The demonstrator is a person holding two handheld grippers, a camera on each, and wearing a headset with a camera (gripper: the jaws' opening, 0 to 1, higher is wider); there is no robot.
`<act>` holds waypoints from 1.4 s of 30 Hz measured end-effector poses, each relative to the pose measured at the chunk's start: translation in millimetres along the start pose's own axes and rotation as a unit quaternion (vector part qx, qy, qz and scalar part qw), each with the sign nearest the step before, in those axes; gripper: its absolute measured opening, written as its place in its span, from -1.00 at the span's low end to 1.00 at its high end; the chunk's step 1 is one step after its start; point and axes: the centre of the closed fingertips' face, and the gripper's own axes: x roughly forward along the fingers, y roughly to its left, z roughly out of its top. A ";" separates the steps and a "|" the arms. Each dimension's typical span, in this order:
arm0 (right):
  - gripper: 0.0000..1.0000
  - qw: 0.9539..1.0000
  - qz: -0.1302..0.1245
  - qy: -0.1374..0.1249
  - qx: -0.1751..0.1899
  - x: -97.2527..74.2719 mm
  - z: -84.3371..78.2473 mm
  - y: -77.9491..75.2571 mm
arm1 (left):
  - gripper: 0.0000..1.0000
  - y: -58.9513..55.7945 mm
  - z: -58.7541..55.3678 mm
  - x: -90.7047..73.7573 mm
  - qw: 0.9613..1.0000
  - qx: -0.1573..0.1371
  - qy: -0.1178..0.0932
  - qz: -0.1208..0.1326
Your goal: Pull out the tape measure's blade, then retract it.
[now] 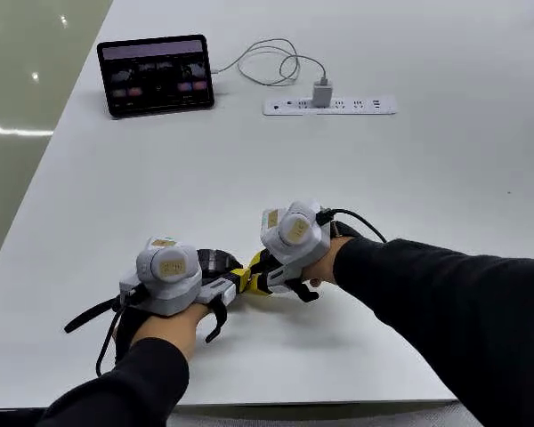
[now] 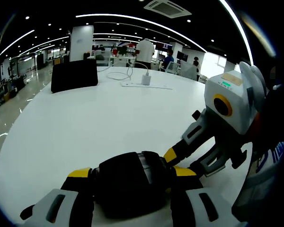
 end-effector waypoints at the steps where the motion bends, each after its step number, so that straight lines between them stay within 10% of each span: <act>1: -0.75 1.000 -0.002 0.000 0.002 -0.1 0.1 -0.1 | 0.24 0.5 0.6 -0.8 1.000 -0.003 0.001 -0.003; 10: -0.51 1.000 -0.021 -0.004 0.007 -19.2 -8.0 -1.9 | 0.73 -16.3 18.2 -11.2 0.994 -0.006 -0.017 -0.104; 12: -0.46 0.999 -0.031 -0.007 0.026 -29.2 -13.9 -1.9 | 0.99 -9.0 19.4 -14.6 0.995 -0.014 -0.013 -0.103; 25: -0.11 0.982 -0.132 -0.088 0.101 -111.5 -35.9 -5.4 | 1.00 12.7 5.1 -53.6 0.989 0.037 0.001 -0.146; 42: -0.01 0.969 -0.185 -0.089 0.138 -175.3 -93.8 12.6 | 1.00 31.1 4.7 -82.5 0.988 0.052 -0.003 -0.142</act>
